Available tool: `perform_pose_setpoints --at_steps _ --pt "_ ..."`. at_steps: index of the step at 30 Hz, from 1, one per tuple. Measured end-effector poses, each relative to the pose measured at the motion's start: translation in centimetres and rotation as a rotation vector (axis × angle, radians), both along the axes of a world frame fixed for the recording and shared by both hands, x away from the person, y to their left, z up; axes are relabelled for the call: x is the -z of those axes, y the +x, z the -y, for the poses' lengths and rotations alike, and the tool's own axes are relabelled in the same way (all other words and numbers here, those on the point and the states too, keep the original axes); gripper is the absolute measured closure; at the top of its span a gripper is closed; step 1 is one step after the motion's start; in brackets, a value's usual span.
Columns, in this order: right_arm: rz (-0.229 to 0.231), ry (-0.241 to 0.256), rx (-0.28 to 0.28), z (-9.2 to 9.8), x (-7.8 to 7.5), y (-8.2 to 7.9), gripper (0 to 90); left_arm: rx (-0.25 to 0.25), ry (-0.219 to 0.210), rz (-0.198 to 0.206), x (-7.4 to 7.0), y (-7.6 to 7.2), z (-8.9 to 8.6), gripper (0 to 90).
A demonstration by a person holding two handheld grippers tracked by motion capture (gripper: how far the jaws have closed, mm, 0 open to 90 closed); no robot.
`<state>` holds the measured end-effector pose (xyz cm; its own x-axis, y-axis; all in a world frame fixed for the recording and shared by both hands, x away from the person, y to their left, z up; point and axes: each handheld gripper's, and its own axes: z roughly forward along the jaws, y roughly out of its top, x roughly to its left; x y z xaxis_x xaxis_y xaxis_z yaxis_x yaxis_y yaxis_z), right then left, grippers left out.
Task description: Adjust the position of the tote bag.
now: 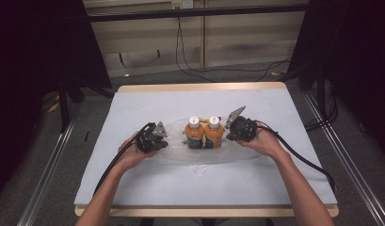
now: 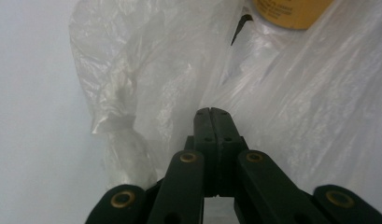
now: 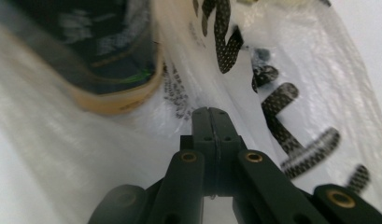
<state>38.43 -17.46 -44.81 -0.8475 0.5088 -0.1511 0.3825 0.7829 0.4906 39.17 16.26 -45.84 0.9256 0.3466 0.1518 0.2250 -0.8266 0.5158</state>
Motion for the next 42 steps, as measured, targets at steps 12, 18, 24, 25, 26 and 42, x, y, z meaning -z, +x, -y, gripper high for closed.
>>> perform_pose_setpoints --at_steps 12,18,24,25,26,42 --pt "-0.095 -0.163 0.031 1.4 0.7 -0.2 90.0 -0.051 0.018 0.022 0.7 0.7 -1.6 90.0" --pt "-0.118 -0.218 0.050 3.0 0.6 -0.6 90.0 -0.064 0.052 0.053 0.6 0.8 -2.2 90.0" --pt "-0.126 -0.196 0.075 5.2 0.6 -1.4 90.0 -0.077 0.017 0.031 0.7 1.0 -2.9 90.0" --pt "-0.127 -0.185 0.077 5.6 0.6 -1.4 90.0 -0.076 0.018 0.026 0.6 1.0 -3.0 90.0" --pt "-0.124 -0.181 0.082 5.8 0.6 -1.5 90.0 -0.075 0.024 0.027 0.6 1.0 -3.1 90.0" --pt "-0.096 -0.163 0.091 7.0 0.7 -1.8 90.0 -0.111 0.008 -0.002 0.5 0.8 -4.6 90.0"
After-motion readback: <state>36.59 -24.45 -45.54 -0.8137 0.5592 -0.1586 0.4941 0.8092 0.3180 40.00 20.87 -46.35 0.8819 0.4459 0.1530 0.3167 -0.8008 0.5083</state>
